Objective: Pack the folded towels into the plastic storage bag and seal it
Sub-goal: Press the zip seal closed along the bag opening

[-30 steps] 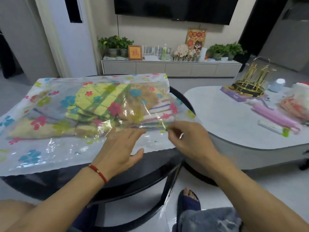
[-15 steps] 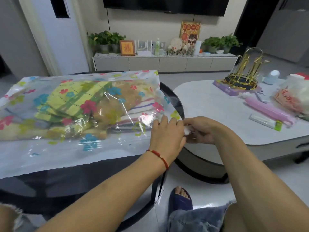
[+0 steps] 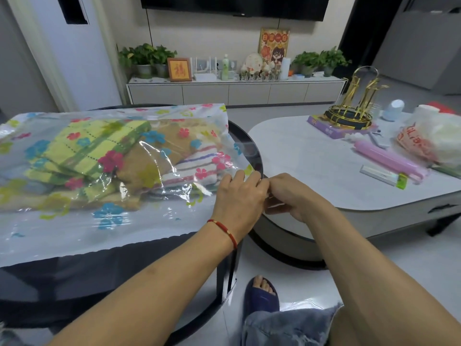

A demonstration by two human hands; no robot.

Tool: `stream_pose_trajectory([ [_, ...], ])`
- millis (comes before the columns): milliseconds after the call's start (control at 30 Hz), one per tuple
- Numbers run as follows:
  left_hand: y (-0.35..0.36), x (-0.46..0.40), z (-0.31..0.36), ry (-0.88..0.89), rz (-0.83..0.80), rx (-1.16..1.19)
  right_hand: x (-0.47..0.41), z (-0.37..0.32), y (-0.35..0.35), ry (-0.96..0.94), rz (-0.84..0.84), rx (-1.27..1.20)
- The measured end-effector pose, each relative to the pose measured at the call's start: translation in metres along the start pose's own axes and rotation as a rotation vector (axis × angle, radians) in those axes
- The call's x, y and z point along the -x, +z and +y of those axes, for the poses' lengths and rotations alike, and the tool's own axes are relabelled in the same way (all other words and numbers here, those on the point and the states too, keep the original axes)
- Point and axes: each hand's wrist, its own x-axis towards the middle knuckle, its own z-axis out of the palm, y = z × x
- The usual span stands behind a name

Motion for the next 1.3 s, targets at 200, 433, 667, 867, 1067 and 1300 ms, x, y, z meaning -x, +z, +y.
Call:
stream_pose_trajectory([
  [200,-0.004,0.011,-0.012,0.004,0.01,0.048,0.004,-0.002,0.004,-0.067,-0.023,0.113],
  [433,-0.015,0.035,-0.042,-0.019,-0.041,0.025,0.007,-0.003,0.014,-0.079,0.003,0.122],
  [667,-0.026,0.054,-0.058,-0.047,-0.075,0.076,0.012,-0.002,0.004,-0.064,0.056,0.146],
  [867,-0.042,0.082,-0.097,-0.012,-0.077,0.037,0.016,-0.005,0.004,-0.109,0.179,0.296],
  [1067,-0.057,0.106,-0.137,-0.069,-0.119,-0.019,0.041,-0.014,0.033,-0.364,0.503,0.951],
  [1300,-0.053,0.11,-0.131,-0.042,-0.062,-0.044,0.07,-0.014,0.127,-0.949,0.178,1.223],
])
